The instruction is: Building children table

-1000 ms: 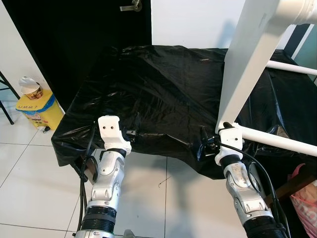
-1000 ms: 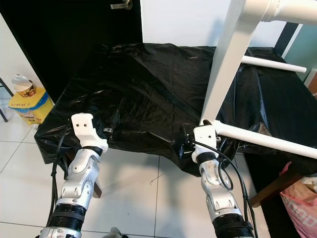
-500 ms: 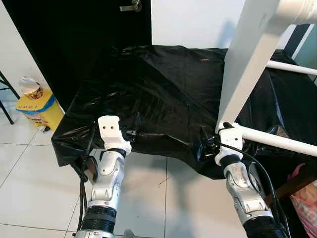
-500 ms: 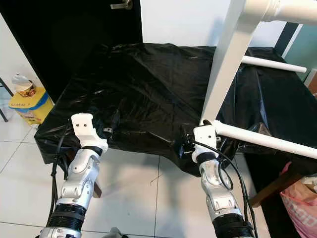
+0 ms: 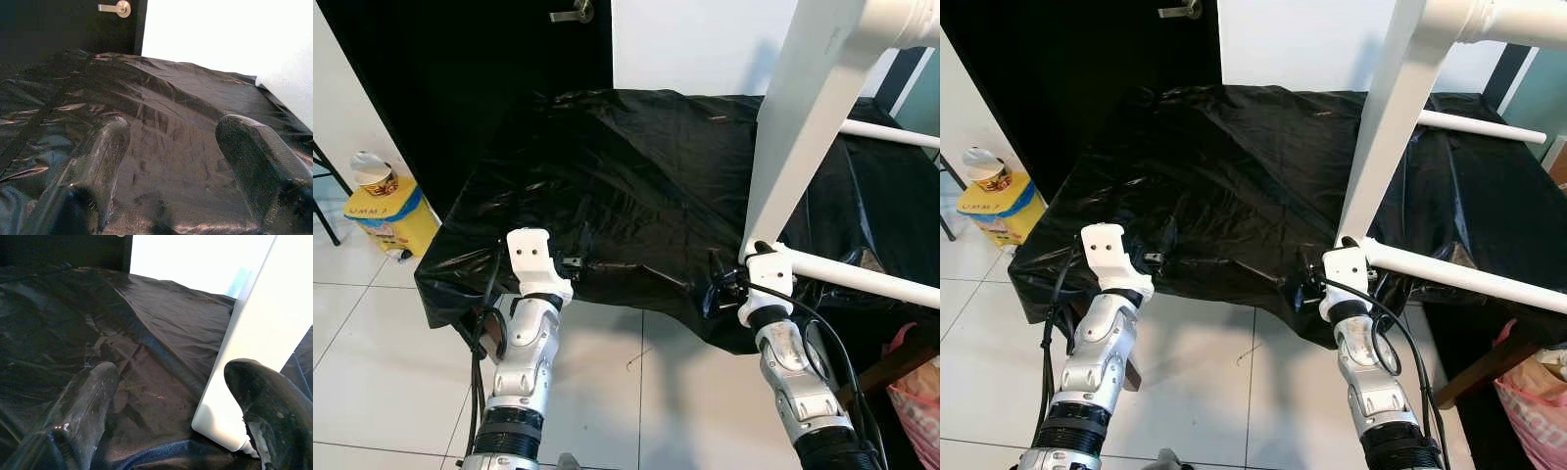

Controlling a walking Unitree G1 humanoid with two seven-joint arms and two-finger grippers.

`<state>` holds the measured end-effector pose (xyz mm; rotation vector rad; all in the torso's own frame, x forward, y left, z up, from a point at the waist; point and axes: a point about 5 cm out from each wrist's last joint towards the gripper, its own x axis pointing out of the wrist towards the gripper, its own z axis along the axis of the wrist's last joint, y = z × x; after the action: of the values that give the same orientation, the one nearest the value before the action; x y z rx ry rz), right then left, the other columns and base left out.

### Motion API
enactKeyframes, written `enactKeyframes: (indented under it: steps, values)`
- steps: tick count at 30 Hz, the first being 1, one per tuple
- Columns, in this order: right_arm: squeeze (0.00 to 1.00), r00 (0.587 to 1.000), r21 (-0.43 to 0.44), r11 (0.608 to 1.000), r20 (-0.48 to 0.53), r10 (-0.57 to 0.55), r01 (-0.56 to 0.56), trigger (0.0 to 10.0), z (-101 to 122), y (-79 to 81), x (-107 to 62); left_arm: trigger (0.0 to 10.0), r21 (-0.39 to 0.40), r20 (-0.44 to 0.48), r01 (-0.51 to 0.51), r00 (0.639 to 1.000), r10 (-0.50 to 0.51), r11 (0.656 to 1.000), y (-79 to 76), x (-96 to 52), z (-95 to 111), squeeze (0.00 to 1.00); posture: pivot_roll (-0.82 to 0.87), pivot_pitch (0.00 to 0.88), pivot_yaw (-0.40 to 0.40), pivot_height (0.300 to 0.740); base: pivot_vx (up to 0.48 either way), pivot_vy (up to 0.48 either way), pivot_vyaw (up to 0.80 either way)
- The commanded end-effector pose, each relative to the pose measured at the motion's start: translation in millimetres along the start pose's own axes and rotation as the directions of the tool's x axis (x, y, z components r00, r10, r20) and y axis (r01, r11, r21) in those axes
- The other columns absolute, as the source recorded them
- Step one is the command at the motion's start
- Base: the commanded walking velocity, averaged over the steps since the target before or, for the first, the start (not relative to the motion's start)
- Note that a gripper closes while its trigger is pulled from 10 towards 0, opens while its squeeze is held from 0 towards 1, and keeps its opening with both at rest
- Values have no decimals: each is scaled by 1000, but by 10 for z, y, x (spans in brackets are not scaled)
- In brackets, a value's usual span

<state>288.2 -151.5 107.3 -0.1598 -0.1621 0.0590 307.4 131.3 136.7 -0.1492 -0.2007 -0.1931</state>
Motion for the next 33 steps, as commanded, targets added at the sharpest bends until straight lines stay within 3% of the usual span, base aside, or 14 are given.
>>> enactKeyframes:
  steps: [1, 15, 22, 33]
  values:
    - [0, 1000, -4, 1000, -3, 0, 0, 10000, -17, 10, -6, 10000, -2, -1, 37, 999, -37, 999, -16, -7, -11, 0, 15, 23, -26, 740, 0, 0, 0]
    - [0, 1000, -4, 1000, -3, 0, 0, 10000, -17, 10, -6, 10000, -2, -1, 37, 999, -37, 999, -16, -7, -11, 0, 15, 23, -26, 740, 0, 0, 0]
    - [0, 998, -54, 998, 62, -6, 10, 10000, 64, -47, 114, 10000, 56, -20, 27, 999, -26, 998, 23, -3, -71, 0, 23, 0, 0, 740, 0, 0, 0]
    - [0, 998, -59, 998, 58, -3, 7, 10000, 51, -37, 103, 10000, 59, -20, 25, 1000, -24, 998, 24, -8, -71, 0, 25, 0, 0, 740, 0, 0, 0]
